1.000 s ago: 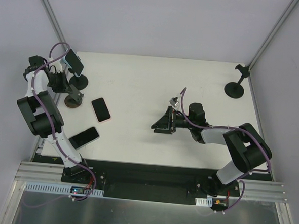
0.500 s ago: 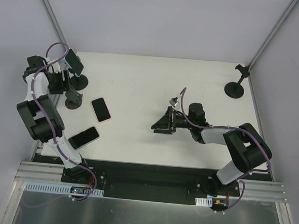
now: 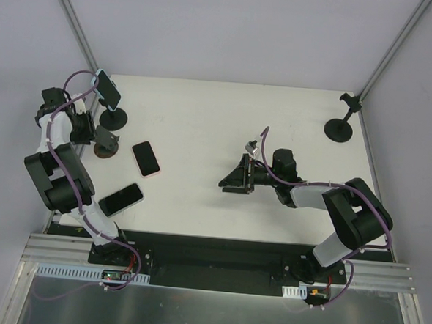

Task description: Place the phone on the phone stand

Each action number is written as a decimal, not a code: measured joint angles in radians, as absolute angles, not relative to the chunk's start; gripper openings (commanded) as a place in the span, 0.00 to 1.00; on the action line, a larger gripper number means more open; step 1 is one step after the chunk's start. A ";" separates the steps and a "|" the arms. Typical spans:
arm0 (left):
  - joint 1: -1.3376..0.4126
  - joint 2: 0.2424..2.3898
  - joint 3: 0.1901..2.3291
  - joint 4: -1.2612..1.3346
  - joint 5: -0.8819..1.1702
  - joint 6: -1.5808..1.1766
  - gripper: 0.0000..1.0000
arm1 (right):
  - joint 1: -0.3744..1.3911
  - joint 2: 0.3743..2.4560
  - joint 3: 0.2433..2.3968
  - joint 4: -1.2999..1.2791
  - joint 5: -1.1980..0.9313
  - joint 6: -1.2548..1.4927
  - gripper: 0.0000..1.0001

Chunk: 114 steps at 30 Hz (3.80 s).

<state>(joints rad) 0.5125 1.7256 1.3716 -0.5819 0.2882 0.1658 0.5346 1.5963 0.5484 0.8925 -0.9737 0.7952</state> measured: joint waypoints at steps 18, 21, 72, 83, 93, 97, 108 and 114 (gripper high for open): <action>0.469 1.250 1.103 -0.602 -0.019 -0.148 0.92 | 0.534 1.596 0.548 0.884 -0.973 0.787 0.92; 0.411 1.130 1.047 -0.643 -0.036 -0.220 0.94 | 0.534 1.595 0.548 0.878 -0.973 0.782 0.92; -0.065 1.820 1.168 -0.593 -0.116 -0.819 0.87 | 0.532 1.368 0.543 0.437 -0.871 0.530 0.93; -0.064 1.803 1.155 -0.572 -0.084 -0.810 0.00 | 0.532 1.326 0.563 0.307 -0.813 0.456 0.96; -0.074 1.600 0.907 -0.371 0.133 -0.894 0.00 | 0.617 1.318 0.711 0.117 -0.527 0.298 0.96; -0.173 1.535 0.812 -0.307 0.269 -1.037 0.00 | 0.717 1.393 0.769 0.125 -0.416 0.294 0.96; -0.432 1.419 0.733 -0.138 0.428 -1.436 0.00 | 0.867 1.529 0.735 0.345 -0.215 0.371 0.75; -0.497 1.422 0.752 -0.089 0.461 -1.520 0.00 | 0.871 1.546 0.720 0.413 -0.168 0.408 0.26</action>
